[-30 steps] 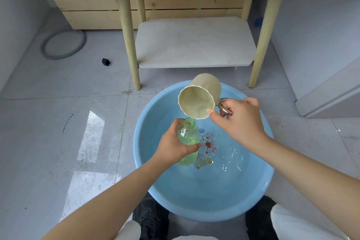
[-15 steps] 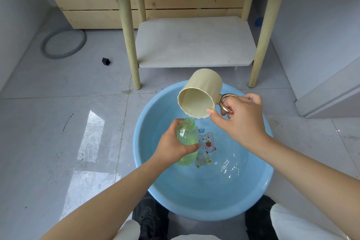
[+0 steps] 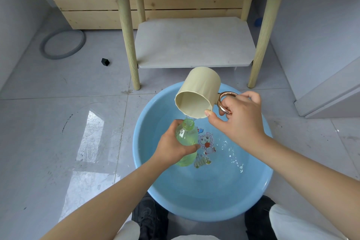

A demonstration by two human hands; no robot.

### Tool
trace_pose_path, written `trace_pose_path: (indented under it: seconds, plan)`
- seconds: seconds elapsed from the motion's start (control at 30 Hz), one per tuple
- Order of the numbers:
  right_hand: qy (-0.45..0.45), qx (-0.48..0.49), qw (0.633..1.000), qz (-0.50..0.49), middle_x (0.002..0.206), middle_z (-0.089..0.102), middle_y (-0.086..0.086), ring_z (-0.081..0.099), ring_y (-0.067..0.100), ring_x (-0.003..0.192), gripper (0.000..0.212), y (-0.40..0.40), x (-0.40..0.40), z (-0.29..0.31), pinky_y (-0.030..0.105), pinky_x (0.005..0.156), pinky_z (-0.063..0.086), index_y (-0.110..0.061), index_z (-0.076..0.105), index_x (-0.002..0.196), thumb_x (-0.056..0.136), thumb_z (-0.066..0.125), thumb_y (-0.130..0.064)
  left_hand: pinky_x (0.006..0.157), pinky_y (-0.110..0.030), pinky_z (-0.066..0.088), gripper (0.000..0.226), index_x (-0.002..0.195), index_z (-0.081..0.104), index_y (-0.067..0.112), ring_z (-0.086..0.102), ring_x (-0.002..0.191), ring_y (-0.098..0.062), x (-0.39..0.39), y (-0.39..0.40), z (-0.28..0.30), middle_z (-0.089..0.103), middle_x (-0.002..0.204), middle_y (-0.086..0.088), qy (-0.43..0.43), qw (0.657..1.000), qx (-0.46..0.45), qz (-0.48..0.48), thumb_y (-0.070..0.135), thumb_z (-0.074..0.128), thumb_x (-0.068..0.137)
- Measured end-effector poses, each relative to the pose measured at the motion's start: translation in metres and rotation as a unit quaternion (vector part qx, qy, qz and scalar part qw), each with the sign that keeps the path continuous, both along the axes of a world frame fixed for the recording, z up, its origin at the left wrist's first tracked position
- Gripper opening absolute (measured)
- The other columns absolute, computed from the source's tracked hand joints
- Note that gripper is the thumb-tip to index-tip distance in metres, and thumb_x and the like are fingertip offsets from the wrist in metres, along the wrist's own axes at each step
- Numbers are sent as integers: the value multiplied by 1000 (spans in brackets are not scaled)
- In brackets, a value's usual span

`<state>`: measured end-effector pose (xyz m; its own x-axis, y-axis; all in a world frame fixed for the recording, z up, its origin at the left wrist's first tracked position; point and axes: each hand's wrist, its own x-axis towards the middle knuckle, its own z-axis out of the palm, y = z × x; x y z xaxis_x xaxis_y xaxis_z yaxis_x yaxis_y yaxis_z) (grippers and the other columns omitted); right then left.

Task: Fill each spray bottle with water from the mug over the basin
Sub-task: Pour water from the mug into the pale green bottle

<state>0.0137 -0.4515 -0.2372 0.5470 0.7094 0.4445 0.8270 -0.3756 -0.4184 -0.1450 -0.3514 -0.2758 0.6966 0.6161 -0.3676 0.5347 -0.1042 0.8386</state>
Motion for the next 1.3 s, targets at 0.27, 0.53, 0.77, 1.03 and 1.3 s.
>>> trace_pose_path:
  seconds: [0.27,0.53,0.77,1.03,1.3]
  plan:
    - [-29,15,999,7,51,28,-15,36,14,51,41,1,1,-1,28,83,24,-21,37,59,76,56,-53,67,-5,36,62,110,39,38,51,98,-5,0,1,0,52,103,23,7,1000,4,-2,27,84,68]
    - [-64,25,997,19,52,30,-14,33,14,50,41,2,2,-4,30,86,27,-19,39,59,77,57,-51,78,-19,38,63,111,39,37,50,100,-8,0,1,0,52,106,20,10,1000,1,5,27,84,68]
    - [-93,29,995,28,51,30,-12,37,17,49,43,3,3,-5,33,88,29,-15,44,57,77,58,-50,79,-19,38,63,112,39,37,51,101,-8,0,1,0,52,107,19,11,1000,2,6,27,83,68]
    - [-147,47,987,49,54,30,-13,40,18,50,44,3,2,-5,32,89,30,-12,46,57,78,61,-48,82,-22,39,65,113,38,37,50,104,-9,-1,1,-2,52,113,15,19,1000,1,6,27,84,68]
    - [-172,41,983,53,48,42,-5,42,19,51,46,1,4,-8,33,90,31,-11,46,58,80,60,-49,83,-21,39,67,118,40,35,50,106,-8,-2,1,-3,53,115,15,20,1000,2,7,28,84,67]
